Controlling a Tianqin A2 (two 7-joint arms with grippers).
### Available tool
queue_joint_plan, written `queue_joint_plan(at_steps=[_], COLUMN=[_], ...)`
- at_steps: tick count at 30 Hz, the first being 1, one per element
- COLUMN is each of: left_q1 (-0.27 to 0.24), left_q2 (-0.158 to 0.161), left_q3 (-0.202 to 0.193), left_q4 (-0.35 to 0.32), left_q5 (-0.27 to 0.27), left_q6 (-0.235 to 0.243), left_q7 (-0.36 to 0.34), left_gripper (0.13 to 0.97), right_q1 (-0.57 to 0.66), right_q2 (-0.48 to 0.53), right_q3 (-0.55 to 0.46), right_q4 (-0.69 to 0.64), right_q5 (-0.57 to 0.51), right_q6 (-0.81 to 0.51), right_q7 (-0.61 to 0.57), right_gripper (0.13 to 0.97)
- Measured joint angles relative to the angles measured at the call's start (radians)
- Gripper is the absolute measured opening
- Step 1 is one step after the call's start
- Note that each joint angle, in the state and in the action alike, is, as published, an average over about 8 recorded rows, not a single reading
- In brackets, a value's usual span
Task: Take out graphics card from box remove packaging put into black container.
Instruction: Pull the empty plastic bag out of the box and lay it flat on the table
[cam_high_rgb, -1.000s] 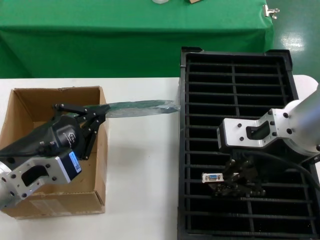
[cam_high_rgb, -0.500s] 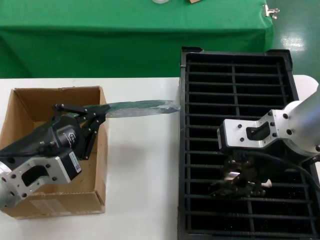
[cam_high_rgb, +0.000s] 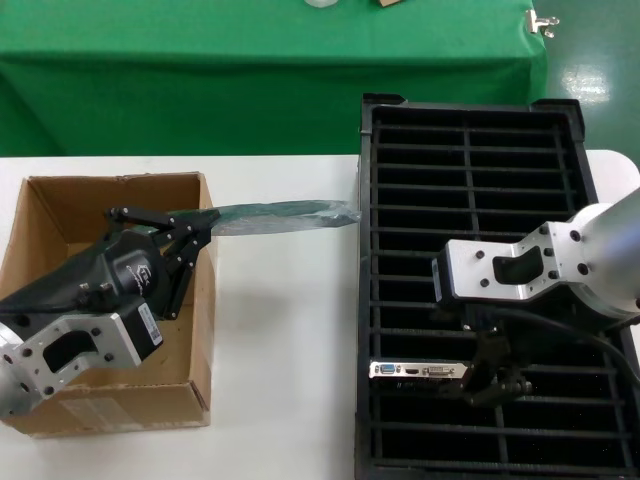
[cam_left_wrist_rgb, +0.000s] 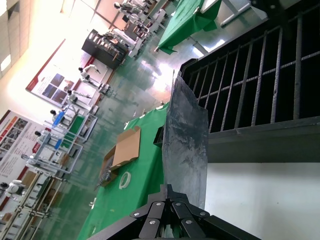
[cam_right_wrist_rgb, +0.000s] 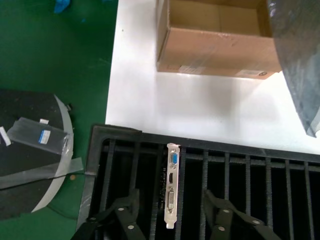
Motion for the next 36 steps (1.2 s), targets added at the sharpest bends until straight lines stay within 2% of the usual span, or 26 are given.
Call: queue_joint_plan(at_steps=[3,7,10,15,17,24,27,33,36], left_q1=[0.0,0.0,-0.001,-0.01,-0.017,-0.049,-0.058,-0.065,-0.061], left_q2=[0.0,0.001,0.005,0.029,0.049,0.161,0.216,0.346,0.42], left_q3=[0.0,0.0,-0.001,-0.004,-0.006,-0.011,-0.005,0.023,0.043], left_q4=[0.0,0.0,-0.001,-0.01,-0.018,-0.06,-0.074,-0.087,-0.089], left_q5=[0.0,0.001,0.01,0.057,0.091,0.268,0.348,0.526,0.625], left_q6=[0.0,0.001,0.005,0.036,0.061,0.194,0.25,0.349,0.387], left_q7=[0.0,-0.001,-0.007,-0.048,-0.079,-0.234,-0.294,-0.396,-0.437], left_gripper=[0.139,0.139,0.139,0.139,0.139,0.139,0.139,0.139,0.139], right_q1=[-0.024,-0.093,-0.178,-0.346,-0.388,-0.399,-0.398,-0.406,-0.41], right_q2=[0.006,0.023,0.041,0.065,0.065,0.034,0.023,0.008,0.002], right_q3=[0.032,0.104,0.173,0.288,0.319,0.359,0.37,0.39,0.398], right_q4=[0.017,0.046,0.074,0.118,0.126,0.122,0.12,0.119,0.119], right_q5=[-0.009,-0.036,-0.068,-0.124,-0.137,-0.148,-0.152,-0.159,-0.162], right_q6=[0.01,0.066,0.152,0.316,0.346,0.294,0.272,0.25,0.242], right_q7=[-0.001,-0.014,-0.034,-0.077,-0.091,-0.11,-0.115,-0.124,-0.128], right_gripper=[0.473,0.473,0.552,0.683,0.704,0.844,0.867,0.937,0.944])
